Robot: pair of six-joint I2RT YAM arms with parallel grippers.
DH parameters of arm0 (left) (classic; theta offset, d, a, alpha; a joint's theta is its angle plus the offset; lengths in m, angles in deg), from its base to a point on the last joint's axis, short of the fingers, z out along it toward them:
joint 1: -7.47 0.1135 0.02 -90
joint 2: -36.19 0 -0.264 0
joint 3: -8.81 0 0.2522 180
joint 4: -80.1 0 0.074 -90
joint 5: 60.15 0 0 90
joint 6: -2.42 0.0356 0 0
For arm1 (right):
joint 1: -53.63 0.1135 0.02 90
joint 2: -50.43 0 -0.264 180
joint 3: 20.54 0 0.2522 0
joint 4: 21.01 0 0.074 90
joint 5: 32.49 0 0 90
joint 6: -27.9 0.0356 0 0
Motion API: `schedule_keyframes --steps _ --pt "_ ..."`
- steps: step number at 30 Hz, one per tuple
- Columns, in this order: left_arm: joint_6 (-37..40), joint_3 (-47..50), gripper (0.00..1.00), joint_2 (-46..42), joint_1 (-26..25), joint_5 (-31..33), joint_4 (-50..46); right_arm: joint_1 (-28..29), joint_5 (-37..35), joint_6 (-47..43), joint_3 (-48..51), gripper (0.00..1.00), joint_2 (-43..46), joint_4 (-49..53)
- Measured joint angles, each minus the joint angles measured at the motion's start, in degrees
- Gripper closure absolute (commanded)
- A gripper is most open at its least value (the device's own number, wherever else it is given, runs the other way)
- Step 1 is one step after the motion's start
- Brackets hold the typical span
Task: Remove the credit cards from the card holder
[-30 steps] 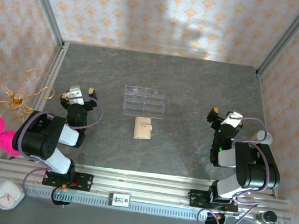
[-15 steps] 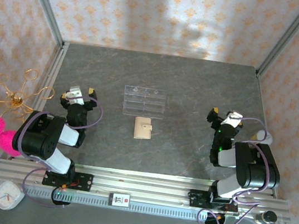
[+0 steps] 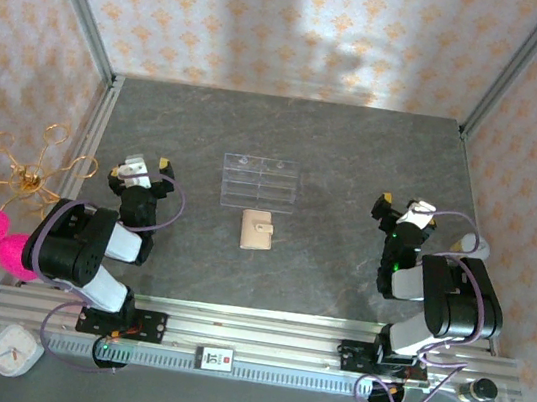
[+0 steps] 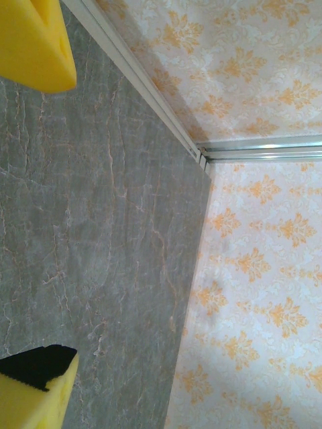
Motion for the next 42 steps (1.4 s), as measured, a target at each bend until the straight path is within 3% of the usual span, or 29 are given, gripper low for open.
schedule_keyframes --steps 3,7,14,16,18,19,22,24,27,35,42 --pt "-0.04 0.09 0.01 -0.48 -0.04 0.44 -0.22 0.0 -0.04 0.02 -0.33 0.0 0.61 1.29" --pt "0.15 1.95 0.01 -3.82 -0.66 1.38 0.31 0.0 -0.87 0.85 -6.05 0.0 3.61 11.34" --pt "-1.73 -0.83 0.01 -17.73 -1.29 6.05 -9.9 0.44 -5.84 6.88 -12.9 0.0 11.23 26.32" --pt "-5.01 -2.23 0.01 -21.94 -1.29 6.49 -11.72 0.68 -9.88 12.87 -13.66 0.0 13.92 31.45" --pt "-10.88 -2.29 0.01 -25.38 -1.33 7.82 -10.93 0.07 -13.84 26.4 -17.05 0.01 15.82 42.27" --pt "-14.64 -2.23 0.01 -26.51 -1.27 8.59 -10.64 -0.61 -13.46 29.86 -18.23 0.07 16.04 44.54" --pt "-29.46 -0.74 0.01 -30.53 0.13 9.84 -12.76 -2.16 -9.38 36.52 -19.34 0.09 16.79 47.12" --pt "-37.55 -0.66 0.01 -32.87 2.19 8.61 -16.63 -1.05 -5.9 38.56 -18.32 0.09 17.44 47.17" --pt "-42.53 -0.72 0.01 -34.16 3.5 3.67 -18.56 1.57 -1.11 38.75 -17.77 0.08 17.77 47.6" --pt "-47.91 -0.81 0.01 -30.84 3.32 -9.35 -16.13 4.85 6.23 36.79 -17.62 0.07 18.34 49.51" --pt "-47.3 -1.77 0.01 -30.64 -1.27 -13.7 -18.58 5.44 9.4 34.23 -15.89 0.07 19.85 51.19"
